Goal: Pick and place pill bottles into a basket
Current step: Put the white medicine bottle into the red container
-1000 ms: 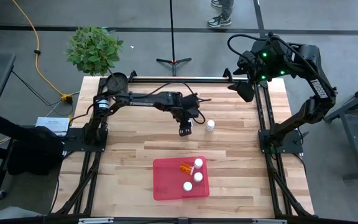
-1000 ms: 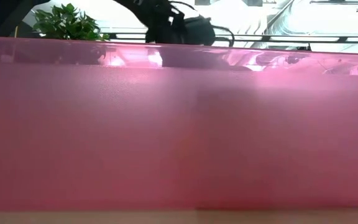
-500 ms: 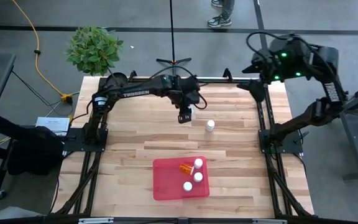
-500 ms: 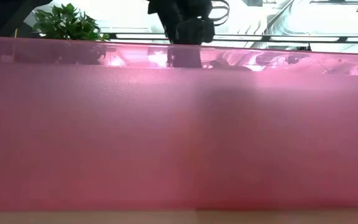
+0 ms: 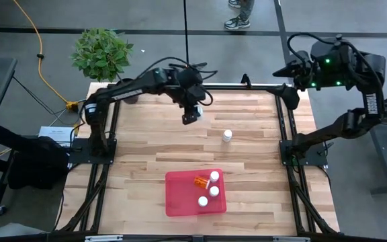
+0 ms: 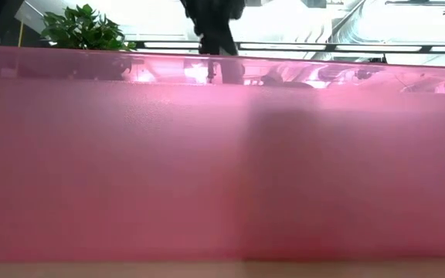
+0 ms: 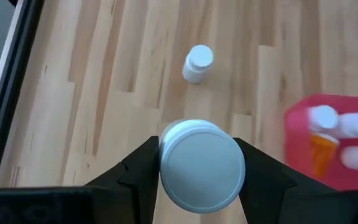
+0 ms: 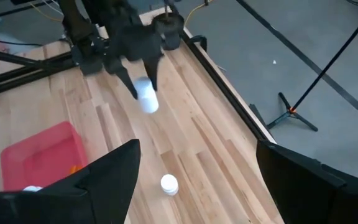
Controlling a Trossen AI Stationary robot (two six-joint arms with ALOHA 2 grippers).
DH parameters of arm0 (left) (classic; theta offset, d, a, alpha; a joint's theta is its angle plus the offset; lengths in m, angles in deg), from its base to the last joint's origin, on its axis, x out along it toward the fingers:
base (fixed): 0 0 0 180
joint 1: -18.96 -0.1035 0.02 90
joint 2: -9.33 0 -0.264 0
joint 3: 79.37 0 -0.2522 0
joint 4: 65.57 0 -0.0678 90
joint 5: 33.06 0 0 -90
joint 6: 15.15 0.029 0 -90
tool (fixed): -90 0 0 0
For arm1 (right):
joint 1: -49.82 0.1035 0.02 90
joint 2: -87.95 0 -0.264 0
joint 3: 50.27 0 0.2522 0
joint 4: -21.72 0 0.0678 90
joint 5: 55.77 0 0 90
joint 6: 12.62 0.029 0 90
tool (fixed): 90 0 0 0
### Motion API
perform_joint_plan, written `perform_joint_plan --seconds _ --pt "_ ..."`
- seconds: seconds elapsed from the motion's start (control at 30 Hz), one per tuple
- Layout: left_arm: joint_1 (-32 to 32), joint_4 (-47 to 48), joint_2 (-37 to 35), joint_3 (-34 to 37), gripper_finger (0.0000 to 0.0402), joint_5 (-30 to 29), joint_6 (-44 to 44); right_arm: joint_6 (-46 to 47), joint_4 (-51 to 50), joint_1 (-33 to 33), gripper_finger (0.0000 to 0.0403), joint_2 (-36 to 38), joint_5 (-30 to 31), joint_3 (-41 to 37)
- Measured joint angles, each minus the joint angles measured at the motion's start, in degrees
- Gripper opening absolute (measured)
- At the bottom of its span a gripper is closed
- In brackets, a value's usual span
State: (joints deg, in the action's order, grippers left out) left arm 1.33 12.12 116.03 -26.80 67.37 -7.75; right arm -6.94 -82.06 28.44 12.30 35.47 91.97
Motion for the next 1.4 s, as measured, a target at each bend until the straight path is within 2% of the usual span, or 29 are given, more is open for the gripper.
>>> perform_joint_plan --seconds 0.33,0.57,0.93,1.2,1.4 --pt "2.02 6.6 -8.32 0.0 0.0205 5.79 -0.5 -1.2 0.0 -0.01 0.0312 -0.53 0.06 -0.03" --pt "7.33 7.92 -11.72 0.0 0.0205 6.61 -2.28 -1.21 0.01 -0.01 0.0312 -0.55 0.17 -0.03" --pt "16.5 8.38 -12.03 0.04 0.0205 3.1 -6.91 -0.34 0.02 -0.01 0.0312 -0.55 0.04 -0.03" --pt "23.59 9.47 -12.03 0.07 0.0204 -2.13 -12.37 -0.32 0.02 -0.01 0.0312 -0.55 0.04 -0.01" --pt "28.04 7.31 -11.9 4.0 0.0204 -5.1 -17.16 -0.96 0.02 -0.01 0.0312 -0.55 -0.26 -0.01"
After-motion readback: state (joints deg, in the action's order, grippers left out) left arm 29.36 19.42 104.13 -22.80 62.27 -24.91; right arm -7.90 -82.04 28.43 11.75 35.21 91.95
